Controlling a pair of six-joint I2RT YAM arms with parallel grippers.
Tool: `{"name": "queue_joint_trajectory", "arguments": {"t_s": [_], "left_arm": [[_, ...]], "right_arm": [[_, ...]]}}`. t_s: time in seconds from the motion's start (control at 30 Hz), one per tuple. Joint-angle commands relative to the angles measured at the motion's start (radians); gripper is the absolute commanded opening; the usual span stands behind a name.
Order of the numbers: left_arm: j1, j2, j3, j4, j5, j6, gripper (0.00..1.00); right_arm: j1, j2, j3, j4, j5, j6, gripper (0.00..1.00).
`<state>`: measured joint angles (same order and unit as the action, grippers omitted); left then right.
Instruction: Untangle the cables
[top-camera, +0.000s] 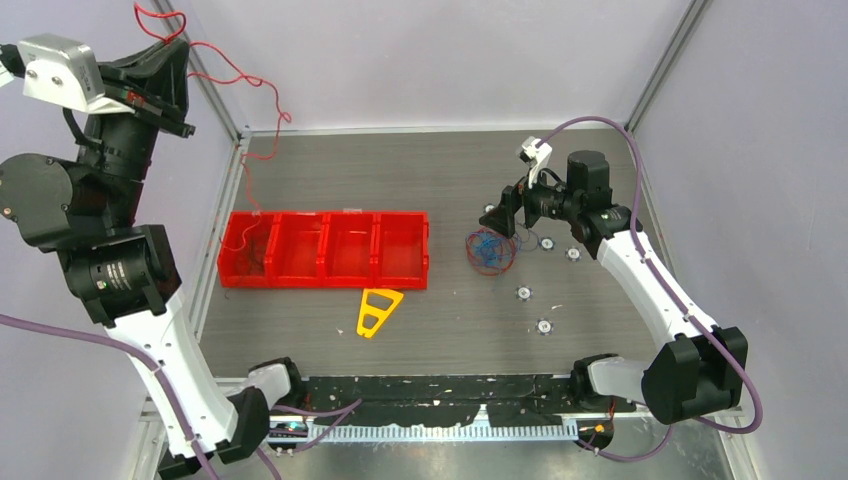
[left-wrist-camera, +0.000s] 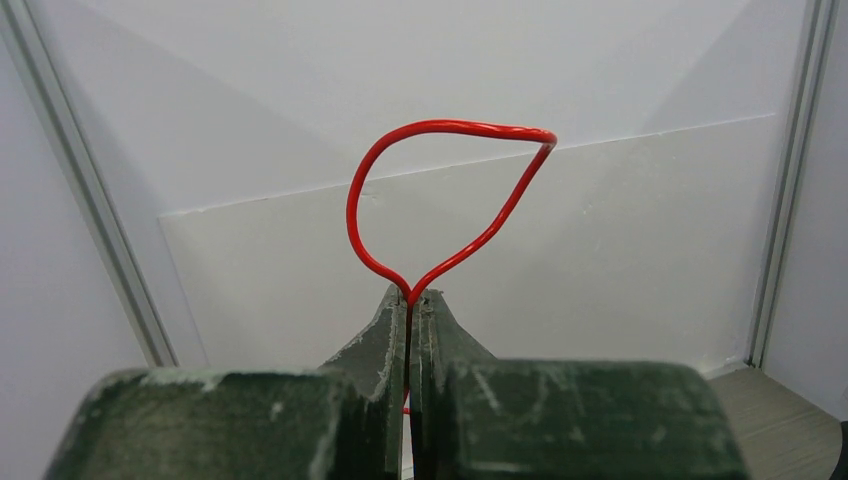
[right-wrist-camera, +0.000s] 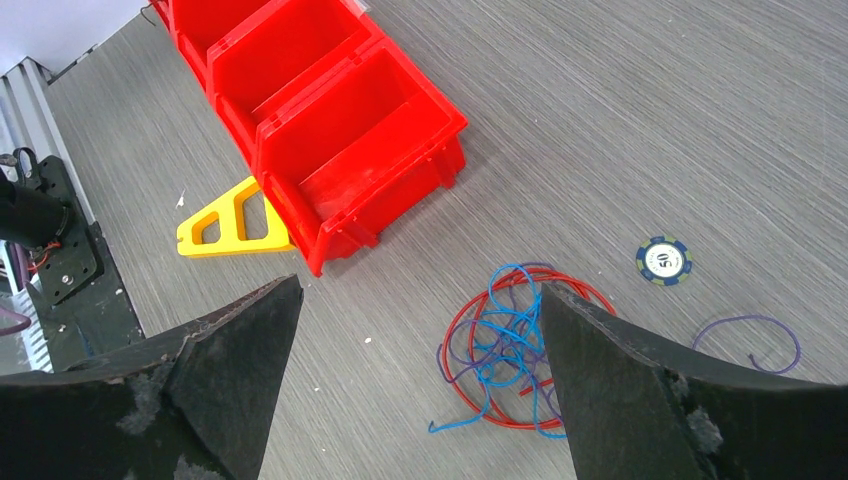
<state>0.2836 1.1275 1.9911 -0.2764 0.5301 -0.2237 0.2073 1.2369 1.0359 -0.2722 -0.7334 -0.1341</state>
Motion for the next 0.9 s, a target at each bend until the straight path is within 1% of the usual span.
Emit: {"name": "queue_joint_trajectory", "arguments": {"t_s": [0.0, 0.1, 0.23, 0.47, 0.6, 0.7, 0.87], "left_arm": [[0.004, 0.021, -0.021, 0.040, -0.022, 0.023, 0.00], [0.005, 0.018, -0.070, 0.047, -0.035, 0.044, 0.00], [0.005, 0.005, -0.187, 0.076, -0.051, 0.042, 0.00], [0.005, -0.004, -0.343, 0.088, -0.010, 0.010, 0.00], [0.005, -0.047, -0.500, 0.098, 0.049, 0.016, 0.00], [0.005, -0.099, -0.607, 0.087, 0.058, 0.053, 0.00], [0.005, -0.157, -0.704, 0.040, 0.076, 0.086, 0.00]], "right_arm": [[-0.003, -0.020, 0.021, 0.027, 0.003, 0.009, 0.95], [-0.003, -0.025, 0.016, 0.027, 0.005, 0.009, 0.95], [-0.003, -0.021, 0.016, 0.027, 0.005, 0.009, 0.95], [-0.002, -0.014, 0.017, 0.028, 0.010, 0.007, 0.95], [-0.002, -0.010, 0.016, 0.031, 0.018, 0.007, 0.95], [-0.003, -0.010, 0.019, 0.034, 0.024, 0.007, 0.95], [-0.003, -0.013, 0.013, 0.034, 0.032, 0.010, 0.95]]}}
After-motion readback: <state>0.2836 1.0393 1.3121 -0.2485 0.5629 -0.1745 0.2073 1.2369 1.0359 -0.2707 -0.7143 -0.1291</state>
